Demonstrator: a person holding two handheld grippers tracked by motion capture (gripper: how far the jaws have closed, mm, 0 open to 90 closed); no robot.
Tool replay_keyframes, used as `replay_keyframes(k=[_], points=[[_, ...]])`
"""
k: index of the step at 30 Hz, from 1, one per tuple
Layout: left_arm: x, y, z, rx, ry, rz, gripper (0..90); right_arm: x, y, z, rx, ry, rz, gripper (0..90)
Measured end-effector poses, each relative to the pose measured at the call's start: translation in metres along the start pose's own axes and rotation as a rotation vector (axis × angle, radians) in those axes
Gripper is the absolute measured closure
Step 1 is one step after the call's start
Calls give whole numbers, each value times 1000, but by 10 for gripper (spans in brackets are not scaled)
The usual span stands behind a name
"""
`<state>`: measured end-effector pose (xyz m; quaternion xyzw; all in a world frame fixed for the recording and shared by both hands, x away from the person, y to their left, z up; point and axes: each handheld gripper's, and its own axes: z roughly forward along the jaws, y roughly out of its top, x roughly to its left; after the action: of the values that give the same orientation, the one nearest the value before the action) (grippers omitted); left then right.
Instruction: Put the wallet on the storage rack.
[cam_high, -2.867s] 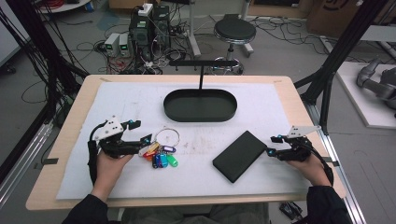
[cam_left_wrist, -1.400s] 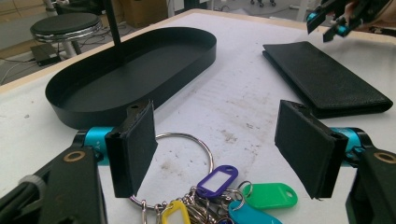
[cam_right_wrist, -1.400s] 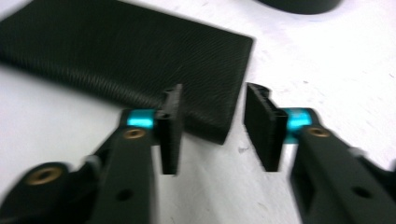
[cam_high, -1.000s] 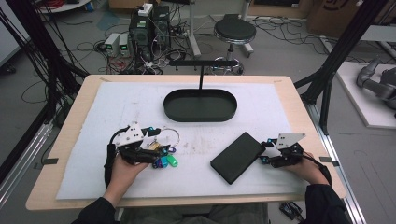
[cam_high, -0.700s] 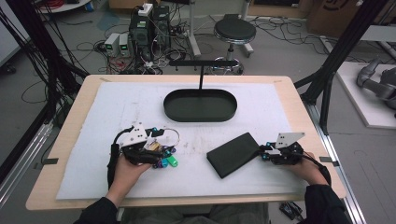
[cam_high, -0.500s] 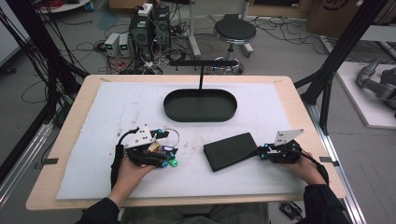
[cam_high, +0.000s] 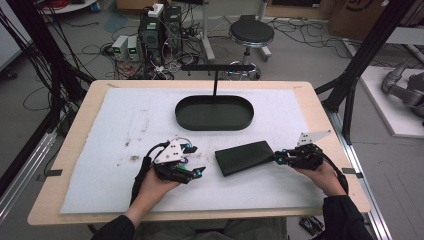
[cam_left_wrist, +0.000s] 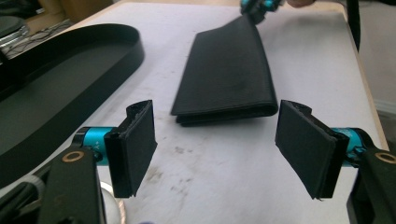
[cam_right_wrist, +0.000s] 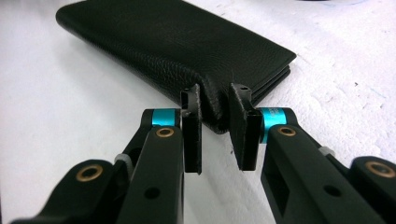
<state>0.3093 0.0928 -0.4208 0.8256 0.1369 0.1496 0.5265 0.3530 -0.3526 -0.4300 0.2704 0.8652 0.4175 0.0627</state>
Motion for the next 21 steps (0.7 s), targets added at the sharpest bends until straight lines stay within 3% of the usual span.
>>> replay_keyframes(k=[1, 2, 3, 4, 5, 6, 7, 8, 9, 12, 13, 14, 15, 19, 21], points=[[-4, 2, 8, 9, -10, 34, 287, 0, 1, 0, -3, -2, 17, 770], [-4, 2, 8, 9, -10, 34, 288, 0, 1, 0, -3, -2, 17, 770], [-8, 3, 15, 22, -15, 64, 289, 0, 3, 0, -10, -5, 30, 770], [-8, 3, 15, 22, -15, 64, 289, 0, 3, 0, -10, -5, 30, 770], [-13, 4, 23, 36, -15, 99, 289, 0, 4, 0, -16, -6, 39, 770], [-13, 4, 23, 36, -15, 99, 290, 0, 4, 0, -16, -6, 39, 770], [-17, 4, 30, 53, -3, 142, 291, 0, 5, 0, -24, -9, 53, 770], [-17, 4, 30, 53, -3, 142, 298, 0, 5, 0, -24, -9, 53, 770], [-21, 5, 38, 62, 10, 178, 301, -1, 6, 0, -28, -13, 61, 770], [-25, 6, 45, 71, 21, 211, 307, -1, 7, 0, -32, -11, 75, 770], [-28, 6, 53, 85, 27, 245, 317, -1, 8, -1, -37, -10, 86, 770], [-28, 6, 53, 85, 27, 245, 324, -1, 8, -1, -37, -10, 86, 770], [-32, 7, 60, 106, 40, 280, 327, -1, 9, -1, -40, -11, 95, 770], [-35, 7, 68, 124, 71, 320, 347, -1, 9, -1, -43, -10, 103, 770], [-34, 8, 72, 129, 89, 329, 425, -1, 10, -1, -47, -13, 102, 769]])
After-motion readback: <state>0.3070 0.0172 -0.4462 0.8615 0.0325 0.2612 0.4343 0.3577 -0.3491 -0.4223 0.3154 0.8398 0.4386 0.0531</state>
